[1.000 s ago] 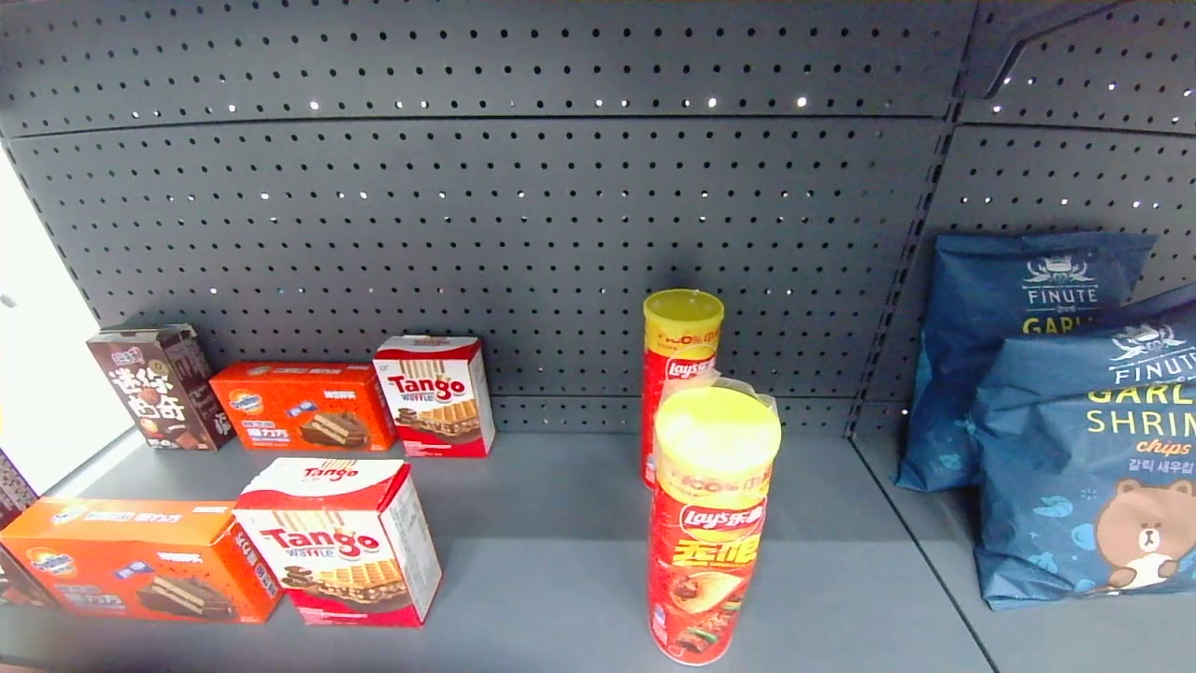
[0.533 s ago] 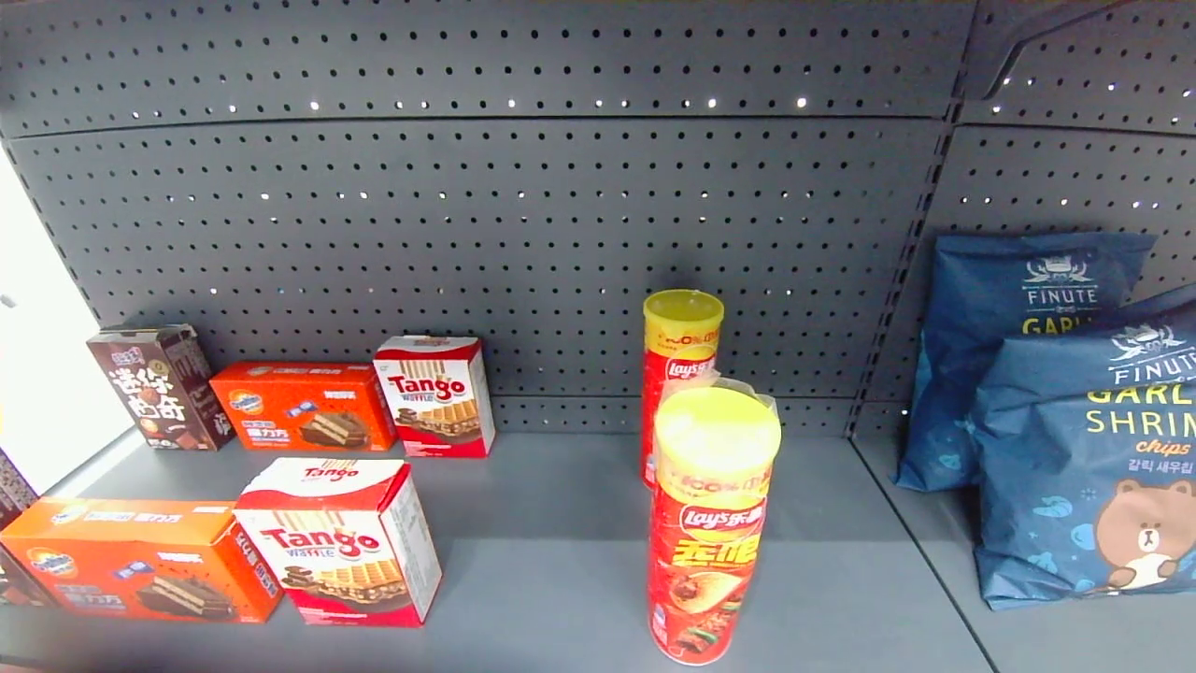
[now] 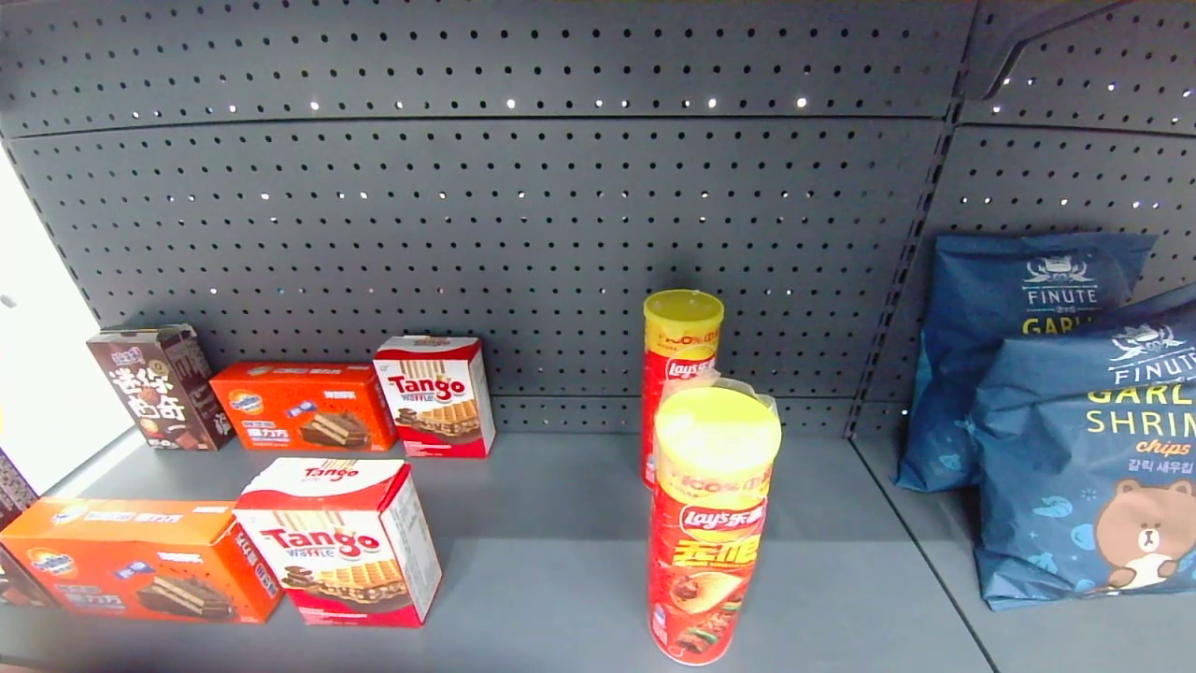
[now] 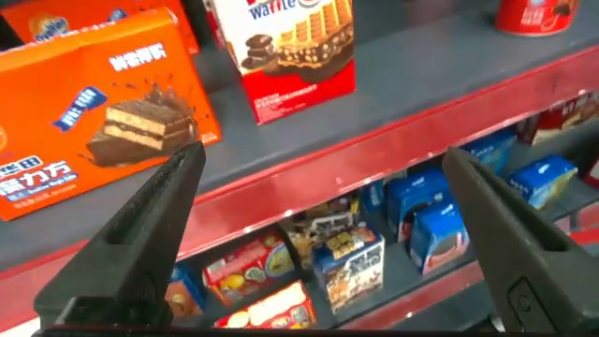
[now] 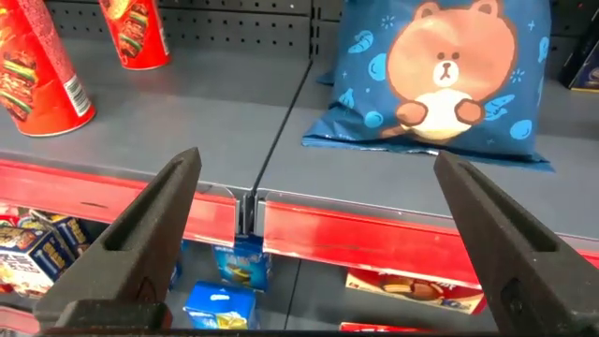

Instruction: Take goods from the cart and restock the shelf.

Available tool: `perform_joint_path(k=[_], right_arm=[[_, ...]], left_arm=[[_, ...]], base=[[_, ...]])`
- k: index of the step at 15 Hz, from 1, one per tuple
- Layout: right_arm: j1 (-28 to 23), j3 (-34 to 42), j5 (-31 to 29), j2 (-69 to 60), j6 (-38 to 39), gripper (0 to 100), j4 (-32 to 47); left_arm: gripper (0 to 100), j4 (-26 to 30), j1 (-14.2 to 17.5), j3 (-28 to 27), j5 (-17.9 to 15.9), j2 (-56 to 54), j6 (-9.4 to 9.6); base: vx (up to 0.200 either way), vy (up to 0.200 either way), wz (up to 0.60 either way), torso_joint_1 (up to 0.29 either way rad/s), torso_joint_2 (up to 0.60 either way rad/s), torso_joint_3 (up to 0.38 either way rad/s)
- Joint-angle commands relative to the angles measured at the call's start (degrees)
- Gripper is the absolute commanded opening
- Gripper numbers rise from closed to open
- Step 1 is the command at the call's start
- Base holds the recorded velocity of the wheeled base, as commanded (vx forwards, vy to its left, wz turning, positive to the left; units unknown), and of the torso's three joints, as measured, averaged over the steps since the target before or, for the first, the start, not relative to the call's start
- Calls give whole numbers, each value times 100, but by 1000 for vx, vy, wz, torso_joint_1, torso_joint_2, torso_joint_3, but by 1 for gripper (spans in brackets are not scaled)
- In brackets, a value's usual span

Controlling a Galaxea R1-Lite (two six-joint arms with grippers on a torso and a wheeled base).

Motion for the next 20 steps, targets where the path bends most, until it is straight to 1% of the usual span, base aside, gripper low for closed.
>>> perform_joint_path(k=[1,2,3,4,6,7,8,9,10,11,12,13,14,15,16,17,18,19,20], right_arm=[[7,0,4,28,3,100,-5],[7,0,13,28,3,100,3],[-2,0,22,28,3,100,3],[7,0,13,28,3,100,3],[-2,0,13,28,3,100,-5],[-2,0,22,28,3,100,3],[7,0,22,28,3,100,3],[7,0,13,28,3,100,-5],[-2,0,4,28,3,100,-5],[-2,0,-13,28,12,100,-5],[-2,0,-13,28,12,100,-5],[-2,0,-22,28,12,100,-5],[-2,0,-13,28,-6,100,-5],[-2,0,4,28,-129,100,-5],[7,0,13,28,-217,100,-5],[-2,0,39,28,-225,100,3],[-2,0,-92,28,-199,100,56],[-2,0,-470,28,-23,100,381],[-11,0,-620,28,47,100,434]], left_arm=[[100,-34,65,12,43,-294,91],[100,-86,65,38,183,-294,214],[100,-253,74,100,500,-294,249],[100,-394,65,152,676,-294,232],[100,-385,56,152,526,-294,162],[100,-376,56,152,-379,-294,162],[100,-385,65,152,-915,-294,179],[100,-376,65,152,-950,-294,135],[100,-368,65,152,-599,-294,126],[100,-412,65,179,113,-294,100],[100,-412,65,179,113,-294,100],[100,-420,82,188,236,-294,-32],[100,-420,74,188,227,-294,47],[100,-403,56,284,-36,-294,74],[100,-412,56,319,-546,-294,3],[100,-412,56,319,-704,-294,-58],[100,-412,3,319,-678,-294,-58],[100,-412,-14,319,-678,-294,-58],[100,-412,-14,319,-669,-294,-58]], base=[[0,0,0,0,0,0],[0,0,0,0,0,0],[0,0,0,0,0,0],[0,0,0,0,0,0],[0,0,0,0,0,0],[0,0,0,0,0,0],[0,0,0,0,0,0],[0,0,0,0,0,0],[0,0,0,0,0,0],[0,0,0,0,0,0],[0,0,0,0,0,0],[0,0,0,0,0,0],[0,0,0,0,0,0],[0,0,0,0,0,0],[0,0,0,0,0,0],[0,0,0,0,0,0],[0,0,0,0,0,0],[0,0,0,0,0,0],[0,0,0,0,0,0]])
